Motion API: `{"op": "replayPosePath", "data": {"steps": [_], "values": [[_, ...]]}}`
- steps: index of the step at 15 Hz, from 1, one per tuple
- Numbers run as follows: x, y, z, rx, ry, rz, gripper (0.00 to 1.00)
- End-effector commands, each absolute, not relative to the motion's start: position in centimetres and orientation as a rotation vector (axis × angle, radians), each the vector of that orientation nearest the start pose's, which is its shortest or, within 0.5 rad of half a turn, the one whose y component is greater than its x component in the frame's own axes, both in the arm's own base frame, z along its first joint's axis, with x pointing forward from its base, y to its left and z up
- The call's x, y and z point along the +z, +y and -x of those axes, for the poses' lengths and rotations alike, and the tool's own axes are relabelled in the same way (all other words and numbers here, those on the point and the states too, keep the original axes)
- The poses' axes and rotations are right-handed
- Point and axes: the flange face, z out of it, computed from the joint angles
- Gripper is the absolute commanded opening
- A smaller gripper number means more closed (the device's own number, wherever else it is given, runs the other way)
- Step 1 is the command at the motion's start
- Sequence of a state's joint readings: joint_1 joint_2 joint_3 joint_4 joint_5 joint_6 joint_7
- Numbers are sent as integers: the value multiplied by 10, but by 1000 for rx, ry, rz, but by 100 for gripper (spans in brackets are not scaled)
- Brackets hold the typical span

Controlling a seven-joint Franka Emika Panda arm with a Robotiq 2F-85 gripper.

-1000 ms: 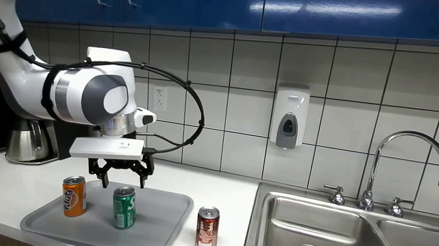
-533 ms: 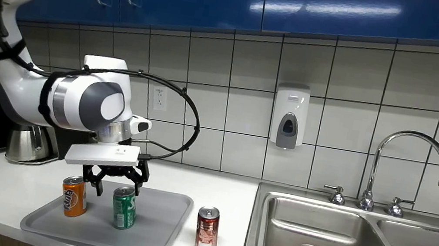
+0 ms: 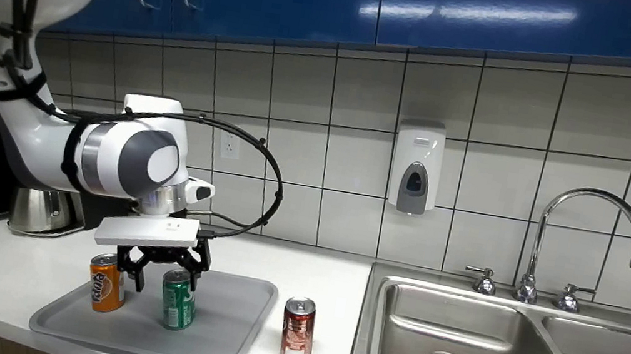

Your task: Remove the cans from the grey tray.

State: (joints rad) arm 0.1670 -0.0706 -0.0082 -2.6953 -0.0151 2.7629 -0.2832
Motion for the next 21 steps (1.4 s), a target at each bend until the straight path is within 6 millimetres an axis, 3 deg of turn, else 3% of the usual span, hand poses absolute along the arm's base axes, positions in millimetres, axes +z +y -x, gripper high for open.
{"op": "replayPosePath", "data": {"steps": [1, 15, 17, 21], "values": [[265, 71, -432, -207, -705, 3069, 100], [248, 68, -455, -179, -689, 3082, 100], [247, 68, -457, -177, -691, 3082, 74], [247, 67, -457, -177, -698, 3077, 42]]}}
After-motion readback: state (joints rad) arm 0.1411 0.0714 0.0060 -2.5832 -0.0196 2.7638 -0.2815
